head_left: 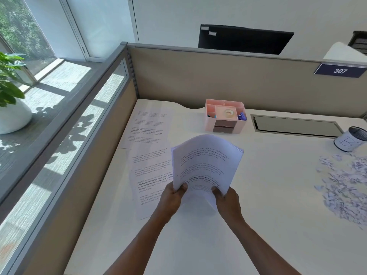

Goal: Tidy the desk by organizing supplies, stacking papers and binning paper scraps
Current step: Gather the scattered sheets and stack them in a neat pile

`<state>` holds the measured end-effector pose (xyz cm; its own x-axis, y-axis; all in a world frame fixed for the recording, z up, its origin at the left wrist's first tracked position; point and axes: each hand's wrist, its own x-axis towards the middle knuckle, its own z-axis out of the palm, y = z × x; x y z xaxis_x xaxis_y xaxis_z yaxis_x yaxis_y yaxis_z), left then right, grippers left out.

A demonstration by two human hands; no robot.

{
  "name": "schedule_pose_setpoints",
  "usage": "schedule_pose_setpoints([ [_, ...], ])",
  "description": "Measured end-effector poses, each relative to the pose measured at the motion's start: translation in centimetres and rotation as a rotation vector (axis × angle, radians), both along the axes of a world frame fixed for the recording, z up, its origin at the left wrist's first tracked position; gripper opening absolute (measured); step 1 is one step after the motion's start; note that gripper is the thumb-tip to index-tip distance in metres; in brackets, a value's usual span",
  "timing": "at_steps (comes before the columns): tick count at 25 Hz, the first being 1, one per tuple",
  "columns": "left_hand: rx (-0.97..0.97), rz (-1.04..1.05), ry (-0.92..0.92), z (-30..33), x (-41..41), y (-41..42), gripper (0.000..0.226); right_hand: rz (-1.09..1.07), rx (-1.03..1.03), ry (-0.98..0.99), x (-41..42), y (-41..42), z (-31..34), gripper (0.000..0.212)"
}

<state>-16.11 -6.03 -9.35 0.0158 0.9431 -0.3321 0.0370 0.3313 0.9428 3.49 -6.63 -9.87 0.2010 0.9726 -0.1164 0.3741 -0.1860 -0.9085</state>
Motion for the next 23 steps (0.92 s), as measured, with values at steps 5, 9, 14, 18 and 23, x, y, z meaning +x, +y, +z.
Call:
schedule_pose_setpoints([
  [5,0.094,0.008,0.041,1.4,-0.8,0.5,0.021,-0.058,0.075,0.063,0.1,0.4,0.7,0.009],
  [9,0.104,0.030,0.007,1.6,-3.3,0.5,0.023,0.017,0.070,0.078,-0.3,1.3,1.8,0.011],
  [14,0.011,0.150,-0.085,0.4,-7.7,-1.2,0.030,0.202,-0.080,0.124,-3.3,2.2,1.0,0.020],
  [18,-0.093,0.292,-0.041,-1.8,-12.3,-3.5,0.024,0.176,-0.144,0.024,-6.2,3.1,-0.9,0.027],
  [23,-0.195,0.378,0.019,-3.9,-16.1,-5.8,0.018,0.592,-0.086,-0.776,-7.5,3.6,-3.9,0.051],
])
